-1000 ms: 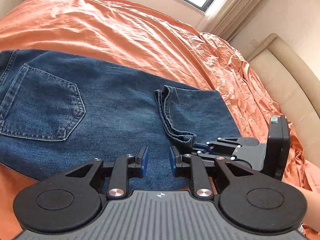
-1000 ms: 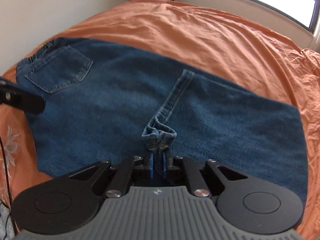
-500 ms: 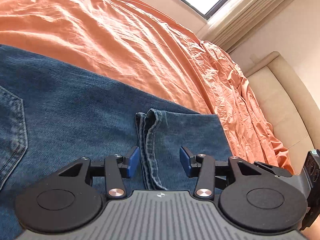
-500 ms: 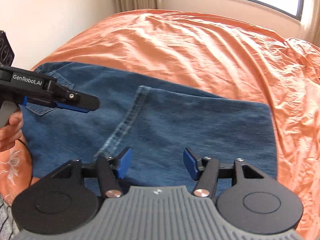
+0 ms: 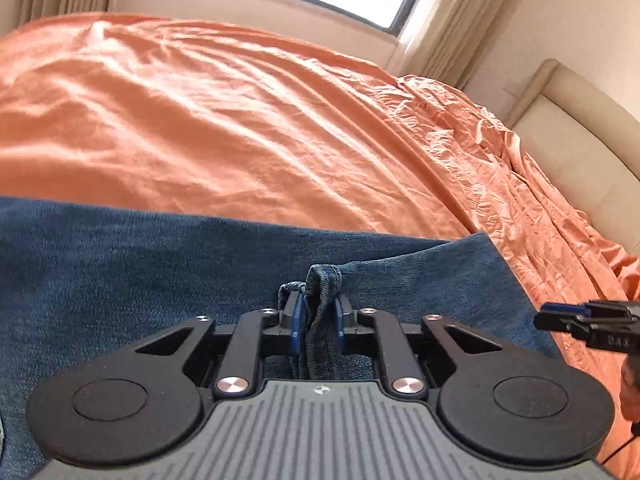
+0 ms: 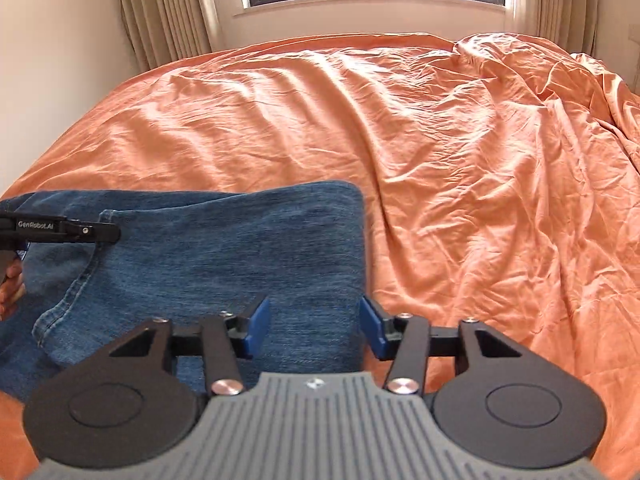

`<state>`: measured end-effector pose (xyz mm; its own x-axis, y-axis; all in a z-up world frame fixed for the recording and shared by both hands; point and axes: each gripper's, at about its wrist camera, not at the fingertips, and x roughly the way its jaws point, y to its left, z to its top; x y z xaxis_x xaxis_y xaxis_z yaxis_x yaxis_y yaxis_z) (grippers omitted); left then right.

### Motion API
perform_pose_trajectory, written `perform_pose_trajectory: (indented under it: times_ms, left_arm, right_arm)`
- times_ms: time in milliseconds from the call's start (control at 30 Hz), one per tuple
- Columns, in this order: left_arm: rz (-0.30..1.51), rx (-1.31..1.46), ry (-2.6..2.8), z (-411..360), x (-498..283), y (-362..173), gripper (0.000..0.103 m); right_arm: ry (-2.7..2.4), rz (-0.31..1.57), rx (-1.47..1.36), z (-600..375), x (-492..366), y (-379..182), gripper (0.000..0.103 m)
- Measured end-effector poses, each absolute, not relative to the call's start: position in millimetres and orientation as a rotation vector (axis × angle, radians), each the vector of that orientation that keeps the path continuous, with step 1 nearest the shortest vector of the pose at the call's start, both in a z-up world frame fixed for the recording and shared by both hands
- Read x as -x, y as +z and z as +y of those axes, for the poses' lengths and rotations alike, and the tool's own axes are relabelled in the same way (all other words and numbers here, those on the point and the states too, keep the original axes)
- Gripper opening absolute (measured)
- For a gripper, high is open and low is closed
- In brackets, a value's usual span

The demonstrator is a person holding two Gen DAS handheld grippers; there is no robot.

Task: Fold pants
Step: 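Grasp the folded hem edge with the left gripper and straighten it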

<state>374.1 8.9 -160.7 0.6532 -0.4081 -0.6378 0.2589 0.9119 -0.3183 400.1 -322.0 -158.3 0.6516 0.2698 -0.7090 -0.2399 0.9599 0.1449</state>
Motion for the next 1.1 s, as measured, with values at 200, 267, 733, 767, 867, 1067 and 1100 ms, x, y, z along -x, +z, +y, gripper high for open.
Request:
perform_pose_trajectory:
  times_ms: [200,267,733,767,867,1067,1100]
  left_arm:
    - [0.686,0.124,-0.426,5.8,-367.3,-114.8,0.007]
    - [0.723,0.090,-0.413,2.4,-377.4,-116.2,0.007]
    - [0.872,0.097,-0.357,12.4,-406.5,-175.8,0.008]
    - [0.878,0.106,-0.358,13.4,-406.7,-173.7,0.009]
    - [0.903,0.136,-0.334,15.6,-402.3,-161.8,0.017]
    - [0.839,0.087,-0.365,4.5,-351.9,-127.2,0.017]
    - [0.834,0.087,-0.376,2.0,-342.3,-123.6,0.017]
  right_arm:
    - [0.311,0.747,-0.026,-321.1,-430.6,-148.5,0.011]
    - [0.312,0.742,-0.032,-314.6,-446.9,-147.7,0.009]
    - [0.222,0.876,-0.044,-288.6,-522.5,-206.9,0.000]
    - [0.218,0.874,-0.040,-288.1,-521.7,-203.5,0.000]
    - [0.219,0.857,-0.087,-297.4,-509.0,-185.0,0.000]
    - [0.316,0.794,-0.033,-308.1,-430.1,-142.7,0.001]
    - [0.329,0.793,-0.024,-308.8,-415.5,-139.7,0.001]
